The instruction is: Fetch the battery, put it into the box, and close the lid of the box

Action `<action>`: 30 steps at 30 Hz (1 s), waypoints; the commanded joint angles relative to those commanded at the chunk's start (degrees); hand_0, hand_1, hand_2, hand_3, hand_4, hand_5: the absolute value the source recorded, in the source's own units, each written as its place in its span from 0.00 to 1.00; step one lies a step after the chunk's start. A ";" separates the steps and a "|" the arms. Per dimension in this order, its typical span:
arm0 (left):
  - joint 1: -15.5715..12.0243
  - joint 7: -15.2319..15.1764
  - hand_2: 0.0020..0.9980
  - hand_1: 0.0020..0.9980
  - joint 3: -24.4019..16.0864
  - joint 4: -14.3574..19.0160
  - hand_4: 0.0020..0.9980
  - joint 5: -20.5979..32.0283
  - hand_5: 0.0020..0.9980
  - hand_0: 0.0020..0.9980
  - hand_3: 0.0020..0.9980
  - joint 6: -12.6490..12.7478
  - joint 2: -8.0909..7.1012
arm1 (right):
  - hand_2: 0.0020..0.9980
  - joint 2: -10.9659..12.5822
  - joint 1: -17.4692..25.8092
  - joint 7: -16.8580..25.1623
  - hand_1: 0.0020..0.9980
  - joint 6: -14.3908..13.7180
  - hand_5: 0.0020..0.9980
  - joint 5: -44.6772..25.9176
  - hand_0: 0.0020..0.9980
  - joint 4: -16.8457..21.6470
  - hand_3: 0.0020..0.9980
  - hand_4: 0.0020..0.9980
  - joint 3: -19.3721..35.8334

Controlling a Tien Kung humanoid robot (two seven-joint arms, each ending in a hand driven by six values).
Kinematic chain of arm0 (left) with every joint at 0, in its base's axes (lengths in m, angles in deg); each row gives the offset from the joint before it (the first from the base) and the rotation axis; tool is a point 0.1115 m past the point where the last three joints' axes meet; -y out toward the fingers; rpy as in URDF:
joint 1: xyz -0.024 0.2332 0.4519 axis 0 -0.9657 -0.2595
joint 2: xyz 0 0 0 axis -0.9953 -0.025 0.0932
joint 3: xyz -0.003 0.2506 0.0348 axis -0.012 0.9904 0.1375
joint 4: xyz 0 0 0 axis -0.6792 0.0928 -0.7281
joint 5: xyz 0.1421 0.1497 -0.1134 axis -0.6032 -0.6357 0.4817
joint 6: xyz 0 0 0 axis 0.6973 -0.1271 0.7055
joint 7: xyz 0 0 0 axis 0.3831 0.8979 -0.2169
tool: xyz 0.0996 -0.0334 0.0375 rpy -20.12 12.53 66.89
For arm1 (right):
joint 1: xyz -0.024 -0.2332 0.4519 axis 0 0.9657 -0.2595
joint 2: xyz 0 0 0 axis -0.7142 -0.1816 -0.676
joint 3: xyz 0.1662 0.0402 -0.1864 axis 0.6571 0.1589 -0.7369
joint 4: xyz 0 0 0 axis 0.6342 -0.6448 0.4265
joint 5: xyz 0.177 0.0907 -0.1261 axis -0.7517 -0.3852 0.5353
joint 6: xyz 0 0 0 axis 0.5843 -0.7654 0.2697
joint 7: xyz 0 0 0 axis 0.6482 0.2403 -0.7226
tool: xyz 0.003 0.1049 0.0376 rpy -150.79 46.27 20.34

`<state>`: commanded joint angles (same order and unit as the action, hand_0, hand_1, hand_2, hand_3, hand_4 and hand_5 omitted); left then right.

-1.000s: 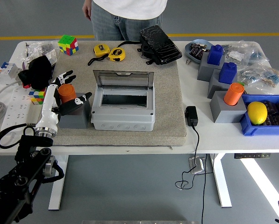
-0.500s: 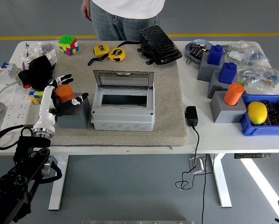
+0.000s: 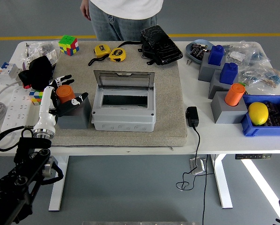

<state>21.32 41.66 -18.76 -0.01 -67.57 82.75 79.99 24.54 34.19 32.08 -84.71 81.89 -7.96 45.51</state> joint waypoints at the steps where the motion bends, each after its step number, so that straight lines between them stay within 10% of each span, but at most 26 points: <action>1: 0.06 0.02 0.66 0.73 0.01 0.06 1.00 -0.06 0.11 0.68 0.67 0.21 0.02 | 0.76 0.00 0.01 0.00 0.78 0.00 1.00 0.01 0.84 0.00 0.80 1.00 0.04; 22: 0.26 0.49 0.50 0.57 0.30 0.32 0.98 -0.94 0.01 0.48 0.49 2.11 0.21 | 0.76 0.14 -0.09 0.04 0.78 -0.02 1.00 -0.25 0.84 0.00 0.80 1.00 -0.12; 23: 0.28 0.45 0.43 0.47 0.31 0.34 0.96 -0.89 0.01 0.32 0.44 2.24 0.24 | 0.76 0.14 -0.10 0.04 0.78 -0.02 1.00 -0.29 0.84 0.00 0.80 1.00 -0.16; 30: 0.41 0.01 0.33 0.34 0.46 0.24 0.96 -0.35 0.05 0.23 0.31 3.14 0.40 | 0.76 0.13 -0.04 -0.05 0.78 0.02 1.00 -0.18 0.84 0.00 0.80 1.00 -0.20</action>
<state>21.73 41.67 -18.30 0.23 -67.92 85.88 80.39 24.67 34.15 32.03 -84.69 81.71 -7.96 45.31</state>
